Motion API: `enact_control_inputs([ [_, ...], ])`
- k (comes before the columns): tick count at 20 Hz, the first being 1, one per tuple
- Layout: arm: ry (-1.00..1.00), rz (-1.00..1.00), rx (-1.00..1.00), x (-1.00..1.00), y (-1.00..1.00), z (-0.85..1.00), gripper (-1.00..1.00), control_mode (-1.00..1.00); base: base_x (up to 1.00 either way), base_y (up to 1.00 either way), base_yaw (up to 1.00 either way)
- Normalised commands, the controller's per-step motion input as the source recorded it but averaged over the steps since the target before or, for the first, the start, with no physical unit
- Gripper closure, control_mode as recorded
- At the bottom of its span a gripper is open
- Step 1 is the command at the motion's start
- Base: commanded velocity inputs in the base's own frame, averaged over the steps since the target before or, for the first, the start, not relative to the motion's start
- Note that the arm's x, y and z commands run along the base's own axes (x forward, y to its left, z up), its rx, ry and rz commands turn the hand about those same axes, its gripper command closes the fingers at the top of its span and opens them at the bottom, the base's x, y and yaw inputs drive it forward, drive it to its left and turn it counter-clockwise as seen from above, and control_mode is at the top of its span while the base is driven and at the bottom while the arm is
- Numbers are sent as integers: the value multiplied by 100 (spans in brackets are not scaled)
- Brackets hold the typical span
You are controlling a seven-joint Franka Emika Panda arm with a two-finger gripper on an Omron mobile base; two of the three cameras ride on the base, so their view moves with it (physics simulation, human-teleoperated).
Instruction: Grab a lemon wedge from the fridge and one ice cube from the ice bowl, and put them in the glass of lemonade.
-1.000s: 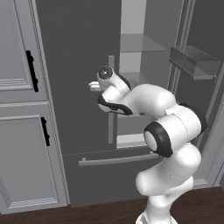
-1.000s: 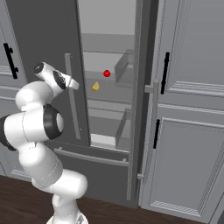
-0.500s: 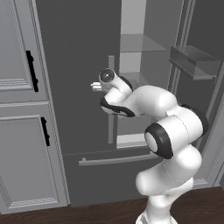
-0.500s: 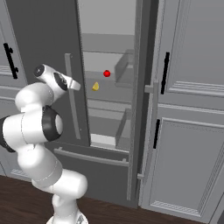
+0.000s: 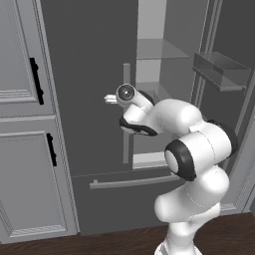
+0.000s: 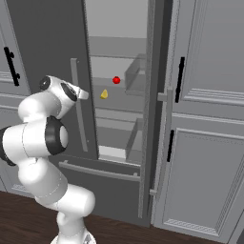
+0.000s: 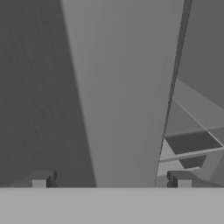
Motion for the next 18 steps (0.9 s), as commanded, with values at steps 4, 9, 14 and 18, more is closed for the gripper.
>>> enact_control_inputs([
  [4,0,2,0,33,0,0,100,-100,0,0,0],
  [9,0,2,0,22,0,0,100,-100,0,0,0],
  [14,1,4,0,15,3,0,100,-100,0,0,0],
  [18,1,20,0,1,46,13,100,-100,0,0,0],
])
